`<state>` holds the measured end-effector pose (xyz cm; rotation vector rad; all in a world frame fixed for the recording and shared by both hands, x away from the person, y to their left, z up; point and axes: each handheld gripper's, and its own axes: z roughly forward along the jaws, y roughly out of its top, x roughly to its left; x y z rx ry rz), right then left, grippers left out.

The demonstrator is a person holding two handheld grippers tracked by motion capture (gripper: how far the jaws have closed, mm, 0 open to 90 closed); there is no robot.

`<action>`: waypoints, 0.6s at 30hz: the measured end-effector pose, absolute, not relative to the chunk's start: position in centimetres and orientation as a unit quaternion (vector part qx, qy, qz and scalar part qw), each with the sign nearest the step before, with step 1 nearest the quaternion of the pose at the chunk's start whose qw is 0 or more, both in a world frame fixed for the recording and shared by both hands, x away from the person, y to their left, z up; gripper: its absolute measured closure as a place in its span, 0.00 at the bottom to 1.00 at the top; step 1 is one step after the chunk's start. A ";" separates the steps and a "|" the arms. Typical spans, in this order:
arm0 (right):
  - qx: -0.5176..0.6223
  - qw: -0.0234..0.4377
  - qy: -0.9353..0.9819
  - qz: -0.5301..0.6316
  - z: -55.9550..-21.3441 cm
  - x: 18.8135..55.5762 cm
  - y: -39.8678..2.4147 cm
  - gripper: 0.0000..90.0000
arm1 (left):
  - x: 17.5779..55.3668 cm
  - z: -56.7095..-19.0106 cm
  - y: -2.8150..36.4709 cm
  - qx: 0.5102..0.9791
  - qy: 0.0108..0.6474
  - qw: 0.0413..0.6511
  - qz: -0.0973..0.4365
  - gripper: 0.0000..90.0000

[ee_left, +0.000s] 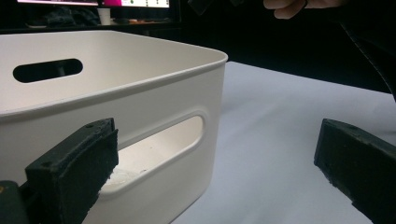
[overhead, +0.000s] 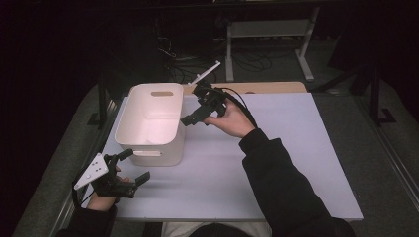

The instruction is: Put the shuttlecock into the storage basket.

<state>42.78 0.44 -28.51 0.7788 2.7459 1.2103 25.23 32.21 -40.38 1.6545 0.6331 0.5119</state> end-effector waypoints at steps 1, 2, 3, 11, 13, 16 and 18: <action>0.251 0.021 0.886 0.390 -28.5 42.8 0.4 0.00 | 25.2 -40.4 32.2 0.715 0.274 0.604 0.221 0.00; 0.253 0.021 0.885 0.390 -28.5 42.8 0.2 0.00 | 25.2 -40.4 32.2 0.715 0.273 0.604 0.221 0.00; 0.253 0.021 0.885 0.390 -28.5 42.8 0.2 0.00 | 25.2 -40.4 32.2 0.715 0.273 0.604 0.221 0.00; 0.267 0.030 0.881 0.389 -29.2 42.8 -1.7 0.00 | 25.3 -40.4 32.2 0.715 0.273 0.604 0.221 0.00; 0.269 0.029 0.881 0.389 -29.3 42.7 -2.0 0.00 | 25.3 -40.4 32.2 0.715 0.273 0.604 0.221 0.00; 0.272 0.030 0.880 0.389 -29.4 42.7 -2.2 0.00 | 25.3 -40.4 32.2 0.715 0.273 0.604 0.221 0.00; 0.273 0.029 0.880 0.388 -29.5 42.7 -2.4 0.00 | 25.3 -40.4 32.2 0.715 0.273 0.604 0.222 0.00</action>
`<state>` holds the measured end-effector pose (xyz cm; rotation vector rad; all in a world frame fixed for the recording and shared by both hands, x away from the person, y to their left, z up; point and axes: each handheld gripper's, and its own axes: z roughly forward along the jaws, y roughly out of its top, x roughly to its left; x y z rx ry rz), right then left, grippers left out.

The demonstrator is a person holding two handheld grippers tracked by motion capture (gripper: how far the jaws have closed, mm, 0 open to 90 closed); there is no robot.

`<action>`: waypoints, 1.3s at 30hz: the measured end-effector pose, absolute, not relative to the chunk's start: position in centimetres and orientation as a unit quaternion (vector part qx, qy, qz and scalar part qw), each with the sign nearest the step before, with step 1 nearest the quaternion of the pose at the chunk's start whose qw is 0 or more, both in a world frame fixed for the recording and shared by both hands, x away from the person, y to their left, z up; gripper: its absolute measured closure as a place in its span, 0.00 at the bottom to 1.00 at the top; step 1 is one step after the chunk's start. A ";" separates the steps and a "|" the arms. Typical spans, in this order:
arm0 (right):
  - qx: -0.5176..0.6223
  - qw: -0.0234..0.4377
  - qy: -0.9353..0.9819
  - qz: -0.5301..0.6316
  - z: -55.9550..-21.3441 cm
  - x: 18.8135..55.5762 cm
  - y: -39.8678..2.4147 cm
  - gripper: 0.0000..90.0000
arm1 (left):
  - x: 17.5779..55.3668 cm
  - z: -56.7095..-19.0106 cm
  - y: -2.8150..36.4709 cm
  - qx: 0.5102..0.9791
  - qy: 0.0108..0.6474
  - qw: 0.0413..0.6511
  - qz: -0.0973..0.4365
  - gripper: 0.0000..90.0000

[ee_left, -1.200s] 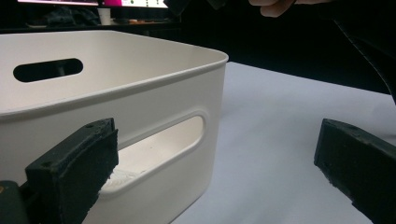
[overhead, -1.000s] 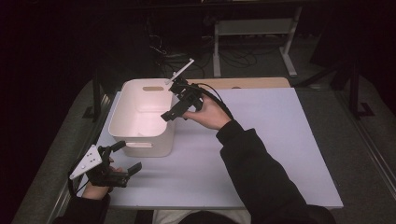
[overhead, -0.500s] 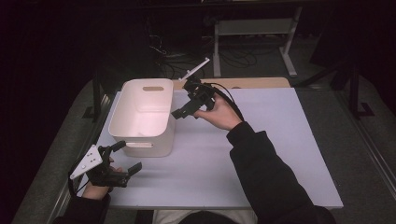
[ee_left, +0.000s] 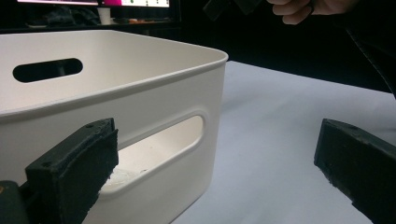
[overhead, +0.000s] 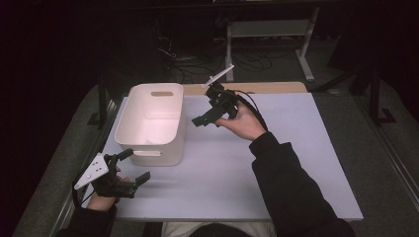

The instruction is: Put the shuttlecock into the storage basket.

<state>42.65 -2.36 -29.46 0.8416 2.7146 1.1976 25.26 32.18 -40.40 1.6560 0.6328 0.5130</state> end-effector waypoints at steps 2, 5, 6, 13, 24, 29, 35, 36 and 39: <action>0.275 0.030 0.879 0.389 -29.6 42.5 -2.8 0.00 | 25.3 -40.4 32.2 0.716 0.274 0.603 0.222 0.00; 0.276 0.031 0.878 0.389 -29.7 42.5 -2.9 0.00 | 25.3 -40.4 32.2 0.716 0.274 0.603 0.222 0.00; 0.277 0.030 0.877 0.391 -29.8 42.5 -3.2 0.00 | 25.3 -40.4 32.2 0.716 0.274 0.603 0.221 0.00; 0.284 0.036 0.877 0.387 -30.5 42.2 -4.2 0.00 | 25.3 -40.4 32.2 0.715 0.274 0.603 0.222 0.00; 0.288 0.037 0.874 0.391 -31.3 41.7 -5.6 0.00 | 25.2 -40.4 32.2 0.717 0.274 0.601 0.223 0.00; 0.293 0.038 0.871 0.393 -31.7 41.4 -6.4 0.00 | 25.2 -40.4 32.2 0.717 0.273 0.601 0.223 0.00; 0.297 0.036 0.868 0.396 -32.3 41.2 -7.3 0.00 | 25.2 -40.4 32.2 0.717 0.273 0.601 0.224 0.00; 0.298 0.035 0.868 0.397 -32.4 41.2 -7.4 0.00 | 25.2 -40.4 32.2 0.717 0.273 0.601 0.224 0.00; 0.297 0.034 0.866 0.400 -32.6 41.0 -7.9 0.00 | 25.2 -40.4 32.2 0.717 0.273 0.601 0.224 0.00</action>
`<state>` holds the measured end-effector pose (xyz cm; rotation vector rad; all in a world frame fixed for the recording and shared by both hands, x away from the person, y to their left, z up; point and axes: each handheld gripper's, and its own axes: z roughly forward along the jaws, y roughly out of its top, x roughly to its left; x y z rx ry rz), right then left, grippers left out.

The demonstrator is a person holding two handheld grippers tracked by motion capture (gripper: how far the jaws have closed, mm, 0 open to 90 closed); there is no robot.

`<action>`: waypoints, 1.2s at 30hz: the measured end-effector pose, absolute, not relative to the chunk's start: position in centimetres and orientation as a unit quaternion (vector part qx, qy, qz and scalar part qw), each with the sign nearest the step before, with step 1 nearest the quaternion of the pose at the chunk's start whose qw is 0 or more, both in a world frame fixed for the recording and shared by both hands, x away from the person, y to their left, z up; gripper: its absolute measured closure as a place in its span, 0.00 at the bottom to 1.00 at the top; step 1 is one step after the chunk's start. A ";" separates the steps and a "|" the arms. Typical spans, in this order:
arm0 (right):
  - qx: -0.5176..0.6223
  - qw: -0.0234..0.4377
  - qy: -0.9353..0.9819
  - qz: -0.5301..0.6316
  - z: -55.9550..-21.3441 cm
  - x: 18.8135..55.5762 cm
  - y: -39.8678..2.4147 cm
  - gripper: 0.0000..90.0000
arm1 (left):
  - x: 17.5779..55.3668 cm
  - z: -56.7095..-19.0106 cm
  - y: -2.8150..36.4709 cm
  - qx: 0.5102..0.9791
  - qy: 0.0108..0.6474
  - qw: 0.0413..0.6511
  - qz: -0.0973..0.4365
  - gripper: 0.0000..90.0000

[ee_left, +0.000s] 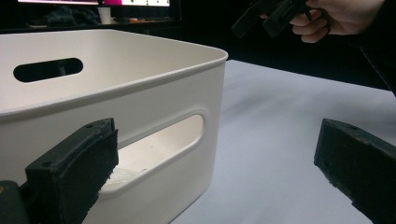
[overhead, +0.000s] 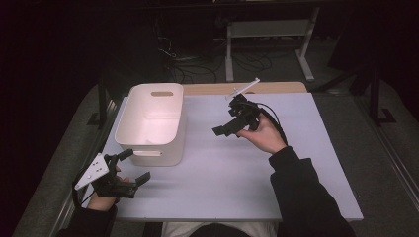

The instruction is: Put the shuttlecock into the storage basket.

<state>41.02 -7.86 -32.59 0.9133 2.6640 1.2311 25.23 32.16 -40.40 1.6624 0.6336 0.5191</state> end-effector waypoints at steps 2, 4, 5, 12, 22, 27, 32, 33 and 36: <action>0.298 0.033 0.865 0.403 -32.7 40.9 -8.0 0.00 | 25.2 -40.4 32.2 0.717 0.273 0.600 0.224 0.00; 0.298 0.035 0.864 0.404 -32.8 40.8 -8.3 0.00 | 25.2 -40.4 32.2 0.717 0.273 0.600 0.224 0.00; 0.298 0.035 0.864 0.404 -32.8 40.8 -8.3 0.00 | 25.2 -40.4 32.2 0.717 0.273 0.600 0.224 0.00; 0.301 0.032 0.862 0.406 -33.5 40.4 -9.3 0.00 | 25.2 -40.4 32.2 0.718 0.274 0.600 0.224 0.00; 0.309 0.030 0.856 0.414 -34.5 39.7 -11.4 0.00 | 25.2 -40.4 32.1 0.718 0.273 0.599 0.225 0.00; 0.312 0.031 0.853 0.417 -35.0 39.4 -12.1 0.00 | 25.2 -40.4 32.1 0.718 0.273 0.600 0.225 0.00; 0.315 0.031 0.853 0.414 -35.4 39.1 -12.8 0.00 | 25.2 -40.4 32.1 0.718 0.273 0.600 0.224 0.00; 0.317 0.032 0.853 0.414 -35.5 39.0 -12.9 0.00 | 25.2 -40.4 32.1 0.718 0.274 0.600 0.224 0.00; 0.320 0.032 0.852 0.414 -35.8 38.8 -13.3 0.00 | 25.2 -40.4 32.1 0.718 0.274 0.600 0.225 0.00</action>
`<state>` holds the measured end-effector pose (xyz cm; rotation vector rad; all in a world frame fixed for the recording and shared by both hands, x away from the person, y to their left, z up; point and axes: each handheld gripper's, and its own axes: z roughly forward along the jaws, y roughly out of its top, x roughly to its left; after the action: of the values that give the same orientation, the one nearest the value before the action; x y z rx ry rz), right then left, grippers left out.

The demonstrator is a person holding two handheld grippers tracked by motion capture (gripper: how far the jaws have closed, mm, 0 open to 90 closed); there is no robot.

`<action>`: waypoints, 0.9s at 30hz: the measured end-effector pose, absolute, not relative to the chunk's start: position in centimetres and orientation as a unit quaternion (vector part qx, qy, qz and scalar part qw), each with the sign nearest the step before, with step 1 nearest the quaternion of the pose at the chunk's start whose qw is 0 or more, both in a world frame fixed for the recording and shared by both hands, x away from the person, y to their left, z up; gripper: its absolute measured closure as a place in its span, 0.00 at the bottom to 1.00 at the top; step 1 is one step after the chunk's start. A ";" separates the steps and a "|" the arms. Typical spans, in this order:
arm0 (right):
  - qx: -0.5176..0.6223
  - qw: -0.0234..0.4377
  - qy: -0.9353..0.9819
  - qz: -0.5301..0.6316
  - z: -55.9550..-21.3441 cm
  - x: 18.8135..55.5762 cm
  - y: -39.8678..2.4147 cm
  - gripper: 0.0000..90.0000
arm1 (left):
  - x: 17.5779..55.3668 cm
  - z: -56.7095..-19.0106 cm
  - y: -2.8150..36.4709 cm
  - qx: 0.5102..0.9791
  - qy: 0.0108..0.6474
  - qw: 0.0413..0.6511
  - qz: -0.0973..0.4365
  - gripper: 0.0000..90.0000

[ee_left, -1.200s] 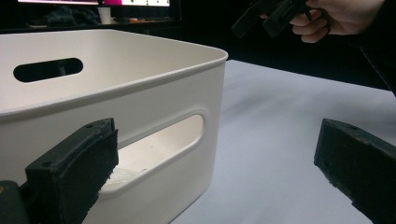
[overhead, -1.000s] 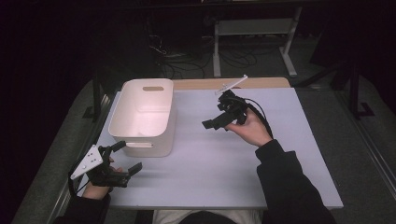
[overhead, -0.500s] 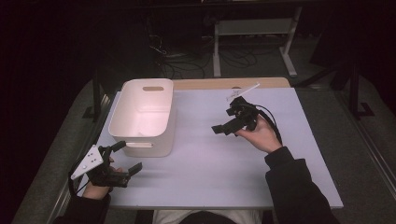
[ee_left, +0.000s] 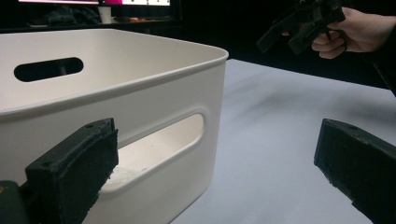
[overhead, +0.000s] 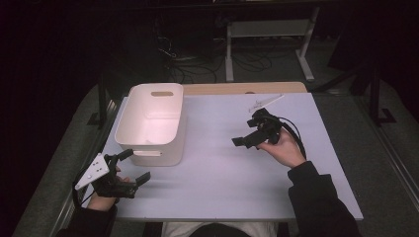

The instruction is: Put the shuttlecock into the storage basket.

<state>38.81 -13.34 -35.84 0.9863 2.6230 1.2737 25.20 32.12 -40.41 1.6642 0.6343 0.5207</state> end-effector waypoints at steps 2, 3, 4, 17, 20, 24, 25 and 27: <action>0.321 0.034 0.851 0.415 -36.0 38.8 -13.5 0.00 | 25.2 -40.4 32.1 0.718 0.273 0.600 0.225 0.00; 0.321 0.034 0.851 0.415 -36.0 38.8 -13.5 0.00 | 25.2 -40.4 32.1 0.718 0.273 0.600 0.225 0.00; 0.325 0.035 0.849 0.415 -36.1 38.7 -13.7 0.00 | 25.2 -40.4 32.1 0.718 0.273 0.600 0.225 0.00; 0.343 0.035 0.837 0.424 -37.1 37.6 -15.7 0.00 | 25.2 -40.4 32.1 0.718 0.273 0.600 0.225 0.00; 0.343 0.035 0.835 0.428 -37.3 37.4 -16.2 0.00 | 25.2 -40.4 32.1 0.718 0.274 0.599 0.225 0.00; 0.345 0.042 0.832 0.433 -37.5 36.9 -16.8 0.00 | 25.2 -40.4 32.1 0.718 0.273 0.599 0.225 0.00; 0.346 0.043 0.831 0.432 -37.6 36.8 -17.0 0.00 | 25.2 -40.4 32.1 0.718 0.274 0.599 0.225 0.00; 0.346 0.044 0.831 0.432 -37.7 36.7 -17.1 0.00 | 25.2 -40.4 32.1 0.718 0.273 0.599 0.225 0.00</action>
<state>36.72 -17.12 -37.66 1.0589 2.5409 1.3219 25.22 32.10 -40.41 1.6658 0.6336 0.5217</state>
